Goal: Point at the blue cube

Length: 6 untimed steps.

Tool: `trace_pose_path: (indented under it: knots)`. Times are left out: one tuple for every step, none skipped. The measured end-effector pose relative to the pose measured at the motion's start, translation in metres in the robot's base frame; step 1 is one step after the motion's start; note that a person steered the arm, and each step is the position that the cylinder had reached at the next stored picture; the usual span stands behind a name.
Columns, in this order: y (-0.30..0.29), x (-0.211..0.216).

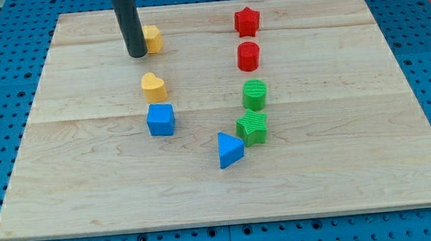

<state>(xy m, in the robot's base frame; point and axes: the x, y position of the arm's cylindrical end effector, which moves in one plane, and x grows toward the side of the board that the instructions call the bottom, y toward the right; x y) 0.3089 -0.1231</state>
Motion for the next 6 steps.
trace_pose_path:
  knots:
    - [-0.014,-0.019]
    - [-0.005,-0.029]
    - [0.012,-0.030]
    - [0.004,-0.013]
    - [-0.001,0.061]
    - [-0.012,0.126]
